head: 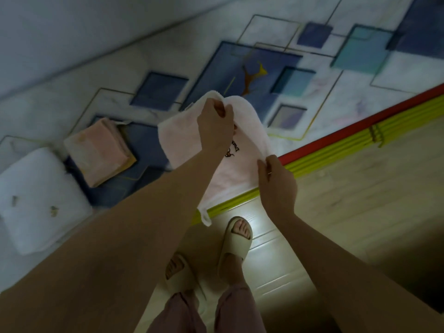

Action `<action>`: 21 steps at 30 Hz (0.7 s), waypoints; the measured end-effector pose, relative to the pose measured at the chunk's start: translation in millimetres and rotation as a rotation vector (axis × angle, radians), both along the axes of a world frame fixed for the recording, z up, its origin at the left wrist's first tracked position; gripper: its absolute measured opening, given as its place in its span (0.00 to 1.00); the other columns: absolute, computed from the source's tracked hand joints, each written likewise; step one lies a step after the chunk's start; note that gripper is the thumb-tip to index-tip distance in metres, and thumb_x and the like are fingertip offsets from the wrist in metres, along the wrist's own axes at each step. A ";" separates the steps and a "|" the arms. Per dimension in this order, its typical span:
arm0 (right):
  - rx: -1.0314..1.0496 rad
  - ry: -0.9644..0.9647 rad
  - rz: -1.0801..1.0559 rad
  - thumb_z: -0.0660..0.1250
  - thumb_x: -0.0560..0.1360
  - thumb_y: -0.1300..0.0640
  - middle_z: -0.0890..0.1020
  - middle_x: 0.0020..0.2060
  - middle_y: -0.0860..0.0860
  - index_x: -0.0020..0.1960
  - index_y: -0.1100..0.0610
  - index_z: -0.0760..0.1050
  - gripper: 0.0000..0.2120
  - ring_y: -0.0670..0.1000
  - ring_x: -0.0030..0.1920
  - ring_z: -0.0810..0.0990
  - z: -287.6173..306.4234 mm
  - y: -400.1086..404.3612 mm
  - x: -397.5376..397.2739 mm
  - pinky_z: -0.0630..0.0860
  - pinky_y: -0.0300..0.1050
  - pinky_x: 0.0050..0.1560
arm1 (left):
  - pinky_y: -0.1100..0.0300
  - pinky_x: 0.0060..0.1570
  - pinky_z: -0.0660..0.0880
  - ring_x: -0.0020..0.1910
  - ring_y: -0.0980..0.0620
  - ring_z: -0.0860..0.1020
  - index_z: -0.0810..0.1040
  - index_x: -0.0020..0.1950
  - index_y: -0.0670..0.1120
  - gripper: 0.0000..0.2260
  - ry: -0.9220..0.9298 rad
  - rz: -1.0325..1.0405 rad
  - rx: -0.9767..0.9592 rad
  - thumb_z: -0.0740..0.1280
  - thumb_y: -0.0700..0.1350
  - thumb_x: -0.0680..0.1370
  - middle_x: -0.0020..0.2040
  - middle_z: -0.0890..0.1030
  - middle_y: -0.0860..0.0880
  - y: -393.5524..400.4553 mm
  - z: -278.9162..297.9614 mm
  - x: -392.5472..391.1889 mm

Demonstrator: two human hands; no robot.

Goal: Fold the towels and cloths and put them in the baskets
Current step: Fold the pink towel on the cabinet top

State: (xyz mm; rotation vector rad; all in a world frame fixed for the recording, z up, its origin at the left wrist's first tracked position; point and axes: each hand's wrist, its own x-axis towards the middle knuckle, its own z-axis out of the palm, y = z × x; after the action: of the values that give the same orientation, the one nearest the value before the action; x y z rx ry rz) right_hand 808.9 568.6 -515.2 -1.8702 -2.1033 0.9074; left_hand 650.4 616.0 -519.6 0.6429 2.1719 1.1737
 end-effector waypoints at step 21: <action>-0.025 -0.134 0.046 0.56 0.69 0.73 0.73 0.40 0.55 0.43 0.59 0.68 0.10 0.56 0.45 0.71 -32.7 65.9 0.3 0.60 0.43 0.38 | 0.48 0.59 0.66 0.61 0.41 0.72 0.66 0.69 0.44 0.19 0.719 -0.787 -0.456 0.61 0.47 0.79 0.64 0.71 0.43 11.7 -32.9 -28.2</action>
State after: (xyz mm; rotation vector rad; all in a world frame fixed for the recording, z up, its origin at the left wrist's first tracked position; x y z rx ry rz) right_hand 809.3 634.5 -547.9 -1.9539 -2.2298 0.8439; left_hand 622.2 627.7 -552.5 1.6690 2.2166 0.0068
